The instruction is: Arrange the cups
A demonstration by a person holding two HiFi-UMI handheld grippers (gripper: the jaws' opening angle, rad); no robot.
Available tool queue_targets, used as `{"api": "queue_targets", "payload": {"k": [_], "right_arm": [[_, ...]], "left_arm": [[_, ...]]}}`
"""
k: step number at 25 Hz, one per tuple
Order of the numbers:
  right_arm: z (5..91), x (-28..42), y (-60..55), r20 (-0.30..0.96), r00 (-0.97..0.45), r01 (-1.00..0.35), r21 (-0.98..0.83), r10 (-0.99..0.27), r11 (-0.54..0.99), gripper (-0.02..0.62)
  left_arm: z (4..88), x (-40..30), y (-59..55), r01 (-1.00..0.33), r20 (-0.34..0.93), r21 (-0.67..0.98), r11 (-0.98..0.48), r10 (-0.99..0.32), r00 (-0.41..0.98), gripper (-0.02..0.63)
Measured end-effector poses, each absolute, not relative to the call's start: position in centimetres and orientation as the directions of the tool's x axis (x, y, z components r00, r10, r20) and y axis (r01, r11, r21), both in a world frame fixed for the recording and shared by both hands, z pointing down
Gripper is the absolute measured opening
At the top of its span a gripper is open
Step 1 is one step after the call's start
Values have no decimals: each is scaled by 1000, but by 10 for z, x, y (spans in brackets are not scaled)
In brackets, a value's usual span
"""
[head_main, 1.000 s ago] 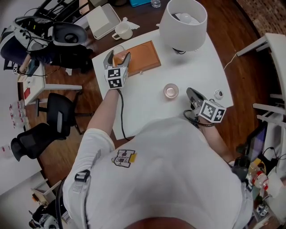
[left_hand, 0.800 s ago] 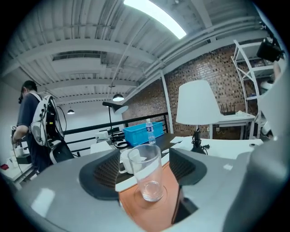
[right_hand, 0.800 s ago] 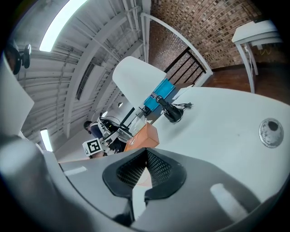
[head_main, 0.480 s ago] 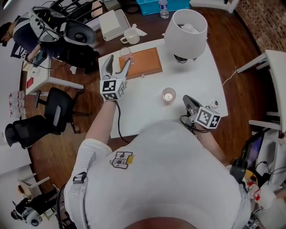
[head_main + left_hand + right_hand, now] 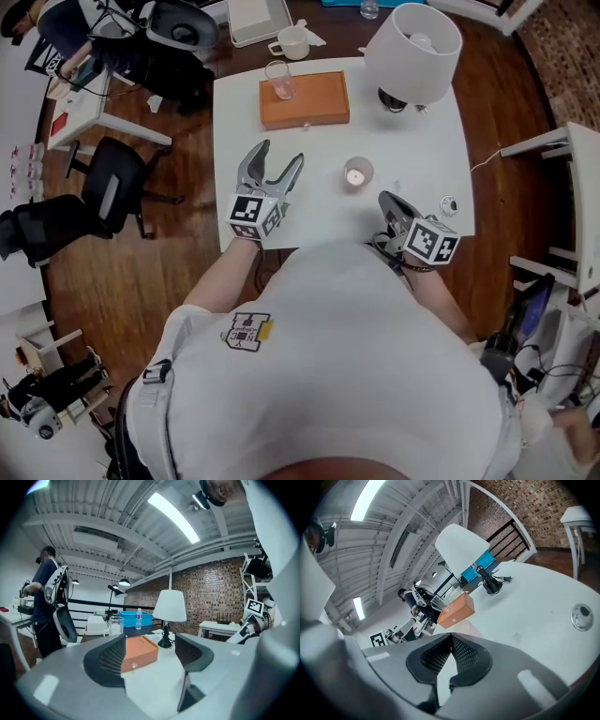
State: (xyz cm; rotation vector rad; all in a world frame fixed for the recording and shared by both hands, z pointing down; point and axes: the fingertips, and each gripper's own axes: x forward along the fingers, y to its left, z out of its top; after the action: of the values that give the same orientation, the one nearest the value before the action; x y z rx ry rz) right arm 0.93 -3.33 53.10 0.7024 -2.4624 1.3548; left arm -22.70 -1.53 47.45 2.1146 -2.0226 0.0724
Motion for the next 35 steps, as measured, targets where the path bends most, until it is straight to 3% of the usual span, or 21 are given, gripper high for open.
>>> {"api": "queue_targets", "payload": {"k": [10, 14, 22, 35], "right_arm": [[593, 34, -6, 576, -791, -584, -612, -206, 533, 0], [625, 40, 1, 678, -718, -588, -469, -158, 659, 0], [652, 33, 34, 731, -676, -539, -408, -89, 737, 0], [649, 34, 38, 748, -657, -542, -383, -94, 748, 0]], "left_arm": [[579, -140, 68, -970, 423, 185, -156, -879, 222, 304], [614, -120, 95, -961, 510, 212, -177, -819, 263, 266], [634, -129, 118, -978, 586, 168, -126, -785, 202, 2], [643, -119, 120, -969, 622, 169, -182, -743, 249, 2]]}}
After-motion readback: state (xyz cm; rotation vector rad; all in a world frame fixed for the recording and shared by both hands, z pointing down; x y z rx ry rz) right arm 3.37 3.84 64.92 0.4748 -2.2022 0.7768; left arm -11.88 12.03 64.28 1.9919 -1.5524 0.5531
